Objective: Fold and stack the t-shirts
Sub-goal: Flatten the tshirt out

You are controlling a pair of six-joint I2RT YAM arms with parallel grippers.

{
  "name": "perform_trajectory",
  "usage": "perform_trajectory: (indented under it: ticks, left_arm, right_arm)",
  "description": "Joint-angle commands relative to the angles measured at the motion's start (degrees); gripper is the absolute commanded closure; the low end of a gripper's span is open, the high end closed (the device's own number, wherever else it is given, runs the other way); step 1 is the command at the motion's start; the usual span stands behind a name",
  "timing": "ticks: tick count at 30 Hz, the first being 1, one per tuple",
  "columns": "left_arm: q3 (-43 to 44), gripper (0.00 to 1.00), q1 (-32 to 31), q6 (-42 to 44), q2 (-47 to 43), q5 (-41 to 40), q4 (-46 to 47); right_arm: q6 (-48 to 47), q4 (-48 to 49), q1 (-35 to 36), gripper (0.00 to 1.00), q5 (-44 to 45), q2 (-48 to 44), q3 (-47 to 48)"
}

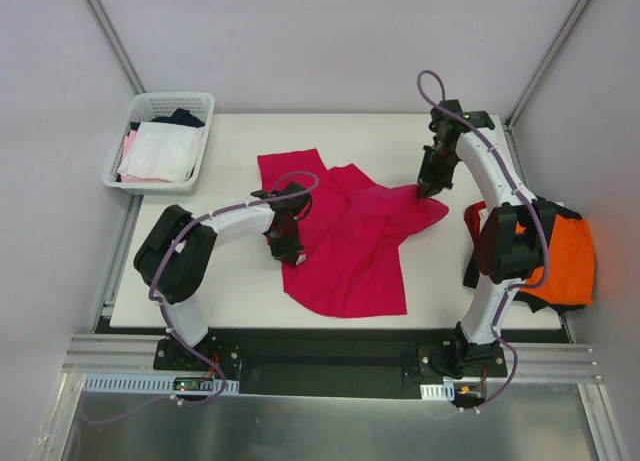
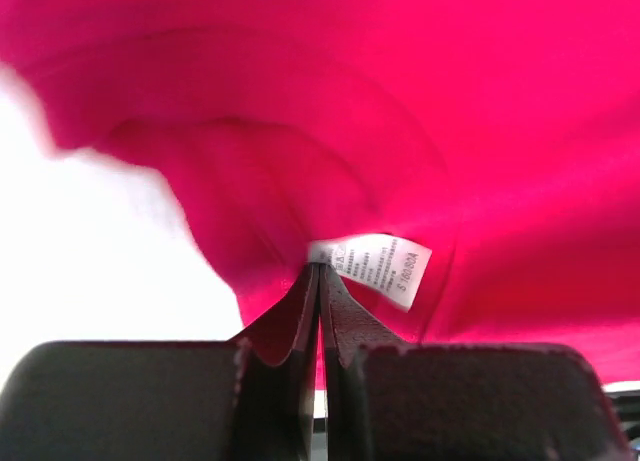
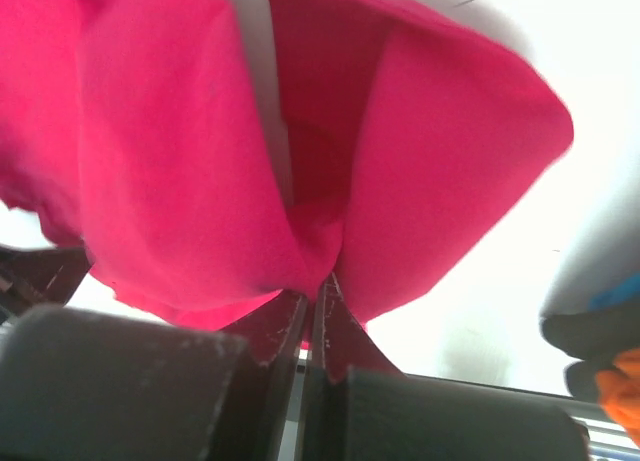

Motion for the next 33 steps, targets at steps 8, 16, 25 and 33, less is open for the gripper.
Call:
perform_trajectory:
  ticks: [8,16,25,33]
  left_arm:
    - [-6.97,1.0,5.51,0.73,-8.59,0.75,-1.11]
    - [-1.71,1.0,5.16,-0.77,-8.76,4.09,-1.37]
    - [18.68,1.0,-7.83,6.53,1.24,14.72,-1.28]
    - [17.3,1.0,-11.01,6.18,9.96,17.72,-1.28]
  right_arm:
    - [-2.57,-1.62,-5.88,0.8,-1.2,-0.47,-1.45]
    - [-1.26,1.73,-5.71,0.07,-10.26,-4.59,-10.08]
    - [-0.55,4.62,1.76,0.48,-11.95,-11.98,-18.51]
    - [2.09,8.06,6.24,0.99,-14.22,-11.98,-25.02]
